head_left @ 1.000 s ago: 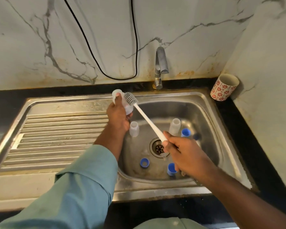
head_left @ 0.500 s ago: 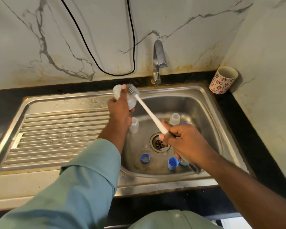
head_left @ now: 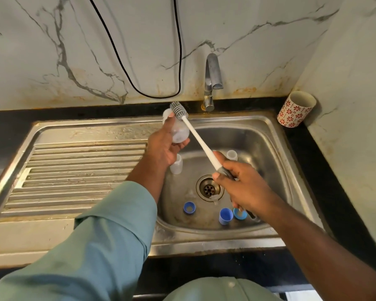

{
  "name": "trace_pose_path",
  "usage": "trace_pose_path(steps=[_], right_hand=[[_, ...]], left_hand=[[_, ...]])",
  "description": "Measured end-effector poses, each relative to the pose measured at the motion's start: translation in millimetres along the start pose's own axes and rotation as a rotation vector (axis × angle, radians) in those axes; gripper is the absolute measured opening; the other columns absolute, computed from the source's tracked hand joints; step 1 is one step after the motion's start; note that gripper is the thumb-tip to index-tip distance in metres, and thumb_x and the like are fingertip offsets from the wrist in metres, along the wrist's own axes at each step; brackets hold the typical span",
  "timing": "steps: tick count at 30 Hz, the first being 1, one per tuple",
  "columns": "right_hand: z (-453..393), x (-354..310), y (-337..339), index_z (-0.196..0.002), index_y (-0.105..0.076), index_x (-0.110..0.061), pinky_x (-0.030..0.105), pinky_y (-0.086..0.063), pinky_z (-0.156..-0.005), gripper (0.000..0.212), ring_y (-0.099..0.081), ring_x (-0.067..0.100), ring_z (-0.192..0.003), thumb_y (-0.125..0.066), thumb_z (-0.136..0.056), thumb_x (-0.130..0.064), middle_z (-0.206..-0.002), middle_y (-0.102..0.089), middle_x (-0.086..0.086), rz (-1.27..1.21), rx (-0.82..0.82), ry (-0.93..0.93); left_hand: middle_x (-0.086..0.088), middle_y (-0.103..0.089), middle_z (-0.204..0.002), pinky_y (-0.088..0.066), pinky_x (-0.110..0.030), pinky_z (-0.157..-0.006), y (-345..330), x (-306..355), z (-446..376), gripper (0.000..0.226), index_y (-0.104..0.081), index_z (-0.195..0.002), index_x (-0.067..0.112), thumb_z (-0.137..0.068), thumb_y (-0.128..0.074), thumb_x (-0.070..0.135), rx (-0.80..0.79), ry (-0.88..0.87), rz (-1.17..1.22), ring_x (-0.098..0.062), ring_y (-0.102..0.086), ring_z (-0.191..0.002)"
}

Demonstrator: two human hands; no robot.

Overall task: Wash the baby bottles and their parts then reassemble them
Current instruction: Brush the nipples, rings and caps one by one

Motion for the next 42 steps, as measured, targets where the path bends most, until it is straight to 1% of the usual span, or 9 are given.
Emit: trace_pose_path(steps=[10, 13, 17, 20, 23, 27, 30, 37, 42], right_hand=[[3.7, 5.8, 1.4, -0.14, -0.042, -0.048, 0.022, -0.041, -0.046, 0.049, -0.041, 0.005, -0.044, -0.056, -0.097, -0.028, -0.061, -0.049, -0.007, 0.017, 0.01, -0.004], [4.2, 11.2, -4.7, -0.139, -0.043, -0.047, 0.023, -0.042, -0.047, 0.048, -0.04, 0.006, -0.045, -0.057, -0.097, -0.029, -0.057, -0.05, -0.005, 0.025, 0.018, -0.011], [4.6, 6.3, -17.2, -0.141, -0.038, -0.049, 0.023, -0.044, -0.051, 0.049, -0.043, 0.003, -0.048, -0.054, -0.098, -0.029, -0.066, -0.051, -0.004, 0.106, 0.049, 0.023], [19.0, 3.3, -28.5, -0.144, -0.033, -0.05, 0.027, -0.054, -0.066, 0.054, -0.049, 0.005, -0.057, -0.054, -0.098, -0.031, -0.068, -0.043, -0.011, 0.186, 0.02, 0.038], [8.4, 0.6, -20.7, -0.145, -0.03, -0.05, 0.026, -0.054, -0.062, 0.054, -0.057, 0.009, -0.06, -0.052, -0.098, -0.034, -0.073, -0.056, -0.007, 0.238, 0.078, 0.006], [24.2, -1.7, -25.2, -0.143, -0.022, -0.055, 0.031, -0.058, -0.069, 0.059, -0.057, 0.009, -0.064, -0.053, -0.098, -0.034, -0.074, -0.054, -0.005, 0.252, 0.015, 0.054], [21.6, -1.2, -21.5, -0.146, -0.028, -0.049, 0.023, -0.053, -0.059, 0.057, -0.055, 0.007, -0.059, -0.053, -0.098, -0.033, -0.071, -0.055, -0.005, 0.251, 0.064, 0.038], [33.3, -11.5, -15.4, -0.147, -0.019, -0.052, 0.027, -0.057, -0.066, 0.06, -0.061, 0.009, -0.066, -0.051, -0.099, -0.035, -0.075, -0.059, -0.003, 0.322, 0.062, 0.06], [33.3, -17.8, -12.8, -0.148, -0.014, -0.052, 0.03, -0.058, -0.07, 0.061, -0.063, 0.012, -0.069, -0.047, -0.101, -0.033, -0.075, -0.057, -0.006, 0.44, 0.061, 0.079]], left_hand=[[-0.019, -0.062, -0.126, -0.06, -0.042, -0.07, 0.6, 10.3, -7.3, 0.056, -0.052, -0.131, 0.007, -0.09, -0.067, 0.042, -0.051, 0.002, 0.161, -0.033, -0.065, -0.107], [-0.016, -0.064, -0.121, -0.055, -0.036, -0.062, 2.3, 7.0, -4.5, 0.054, -0.054, -0.129, 0.009, -0.093, -0.06, 0.049, -0.024, 0.003, 0.027, -0.028, -0.065, -0.099], [-0.021, -0.061, -0.127, -0.055, -0.033, -0.059, -5.3, 7.8, 0.4, 0.073, -0.051, -0.132, 0.007, -0.08, -0.066, 0.056, -0.06, -0.002, 0.021, -0.03, -0.064, -0.108], [-0.017, -0.065, -0.116, -0.053, -0.032, -0.062, 7.7, 14.9, -5.2, 0.059, -0.055, -0.124, 0.008, -0.083, -0.074, 0.046, -0.02, -0.043, -0.041, -0.027, -0.065, -0.097], [-0.016, -0.063, -0.115, -0.052, -0.03, -0.056, 0.7, -1.2, 3.1, 0.059, -0.056, -0.125, 0.008, -0.079, -0.081, 0.036, -0.062, -0.022, -0.118, -0.025, -0.062, -0.089], [-0.013, -0.062, -0.11, -0.052, -0.028, -0.055, 7.0, 16.7, -0.5, 0.051, -0.056, -0.124, 0.011, -0.084, -0.075, 0.037, -0.036, -0.016, 0.138, -0.022, -0.063, -0.087], [-0.014, -0.064, -0.113, -0.051, -0.028, -0.053, 1.4, 12.1, 7.9, 0.056, -0.057, -0.122, 0.012, -0.079, -0.079, 0.042, -0.012, -0.078, -0.105, -0.023, -0.063, -0.088], [-0.016, -0.064, -0.117, -0.061, -0.047, -0.078, -0.7, 16.0, 9.3, 0.04, -0.058, -0.116, 0.011, -0.086, -0.076, 0.031, -0.025, -0.051, 0.077, -0.032, -0.067, -0.103], [-0.015, -0.064, -0.12, -0.059, -0.043, -0.074, -5.8, 13.6, 15.1, 0.04, -0.056, -0.128, 0.014, -0.095, -0.062, 0.036, -0.016, -0.052, 0.078, -0.031, -0.066, -0.103]])
Point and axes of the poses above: each hand's wrist, its own z-axis away from the middle knuckle, its own y-axis out of the back of the hand, x = y × z, the point moved 9 cm from there along -z, towards the middle knuckle
